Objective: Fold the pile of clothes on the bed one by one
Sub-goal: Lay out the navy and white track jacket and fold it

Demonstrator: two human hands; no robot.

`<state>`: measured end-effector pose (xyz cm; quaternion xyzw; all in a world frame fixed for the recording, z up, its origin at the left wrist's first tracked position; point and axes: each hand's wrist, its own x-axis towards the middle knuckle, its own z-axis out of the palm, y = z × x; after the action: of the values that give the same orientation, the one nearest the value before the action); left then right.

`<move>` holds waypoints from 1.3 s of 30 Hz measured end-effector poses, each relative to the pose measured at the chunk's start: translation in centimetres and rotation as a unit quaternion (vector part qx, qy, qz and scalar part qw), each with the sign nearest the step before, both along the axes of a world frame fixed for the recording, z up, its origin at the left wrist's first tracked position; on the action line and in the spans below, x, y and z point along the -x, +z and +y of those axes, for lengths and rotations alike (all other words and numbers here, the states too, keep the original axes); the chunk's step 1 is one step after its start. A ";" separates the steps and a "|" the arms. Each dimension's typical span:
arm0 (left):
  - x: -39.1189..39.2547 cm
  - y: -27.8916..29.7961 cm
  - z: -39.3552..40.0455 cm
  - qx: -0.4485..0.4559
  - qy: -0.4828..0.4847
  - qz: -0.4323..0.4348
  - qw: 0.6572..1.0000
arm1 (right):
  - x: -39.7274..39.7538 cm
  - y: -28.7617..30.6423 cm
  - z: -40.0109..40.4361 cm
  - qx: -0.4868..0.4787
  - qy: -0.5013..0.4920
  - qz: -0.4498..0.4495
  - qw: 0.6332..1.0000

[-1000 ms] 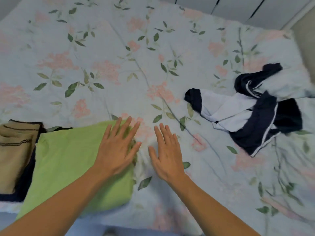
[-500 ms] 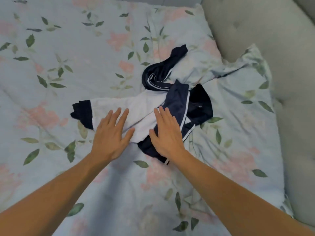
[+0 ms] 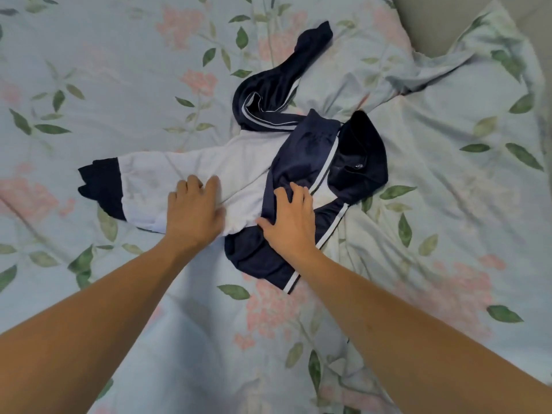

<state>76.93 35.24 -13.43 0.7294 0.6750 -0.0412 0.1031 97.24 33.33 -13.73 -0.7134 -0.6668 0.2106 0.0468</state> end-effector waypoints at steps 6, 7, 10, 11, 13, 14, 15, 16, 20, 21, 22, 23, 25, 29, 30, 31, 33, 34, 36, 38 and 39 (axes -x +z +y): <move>4.4 1.9 -2.3 -0.002 0.017 -0.180 0.984 | 1.8 1.2 -2.7 -0.056 0.001 0.093 0.994; 5.3 2.4 -3.0 -0.003 0.021 -0.195 0.980 | 2.1 1.8 -3.7 -0.049 -0.007 0.119 0.992; 8.3 3.8 -6.0 0.023 0.030 -0.211 0.977 | 2.8 3.1 -8.4 -0.019 -0.011 0.143 0.990; 9.3 4.3 -7.1 0.037 0.035 -0.210 0.976 | 3.1 3.3 -10.2 0.000 -0.003 0.139 0.990; 11.0 5.0 -9.5 0.059 0.053 -0.214 0.974 | 3.9 3.7 -13.7 0.053 0.012 0.126 0.991; 11.8 5.2 -10.6 0.069 0.063 -0.214 0.972 | 4.4 4.0 -15.1 0.075 0.019 0.123 0.989; 12.5 5.4 -11.7 0.079 0.067 -0.212 0.972 | 4.7 4.3 -16.3 0.086 0.024 0.127 0.988; 13.0 5.5 -12.5 0.086 0.065 -0.208 0.972 | 5.0 4.4 -17.2 0.087 0.025 0.134 0.987; 13.5 6.1 -13.0 0.067 0.047 -0.173 0.981 | 5.3 5.8 -17.5 0.057 0.006 0.195 0.979; 13.2 6.3 -12.5 0.045 0.028 -0.160 0.986 | 5.3 6.1 -16.9 0.042 -0.011 0.215 0.976; 12.7 6.6 -11.7 0.022 0.009 -0.154 0.988 | 5.2 6.4 -16.2 0.018 -0.034 0.227 0.973; 11.9 7.1 -10.6 0.003 -0.011 -0.158 0.987 | 4.9 6.5 -15.3 -0.013 -0.062 0.226 0.972; 9.5 8.0 -7.8 -0.019 -0.054 -0.175 0.983 | 3.7 6.4 -12.9 -0.054 -0.125 0.195 0.971; 2.9 9.0 -1.1 -0.005 -0.120 -0.227 0.966 | 0.1 5.1 -7.4 -0.009 -0.278 0.187 0.942; 1.1 8.9 0.6 0.005 -0.123 -0.237 0.964 | -0.7 4.7 -6.0 0.005 -0.313 0.204 0.928; -0.8 8.8 2.3 0.019 -0.126 -0.240 0.962 | -1.4 4.2 -4.8 0.013 -0.342 0.224 0.913; -4.5 8.1 5.2 0.050 -0.146 -0.223 0.962 | -2.6 3.2 -2.6 0.013 -0.374 0.246 0.894; -5.9 7.5 6.4 0.065 -0.157 -0.207 0.963 | -3.1 2.8 -1.6 0.014 -0.386 0.248 0.888; -7.9 5.8 8.8 0.097 -0.152 -0.178 0.967 | -4.0 2.2 0.0 0.011 -0.423 0.248 0.871; -9.1 4.2 10.5 0.110 -0.115 -0.165 0.973 | -4.6 1.6 0.7 0.007 -0.449 0.240 0.861; -9.5 3.7 11.1 0.112 -0.093 -0.161 0.976 | -4.8 1.3 0.8 0.009 -0.456 0.243 0.856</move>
<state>86.46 46.31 -9.76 0.7697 0.5700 -0.0077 0.2874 102.07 34.11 -12.48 -0.8642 -0.2318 0.3383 0.2915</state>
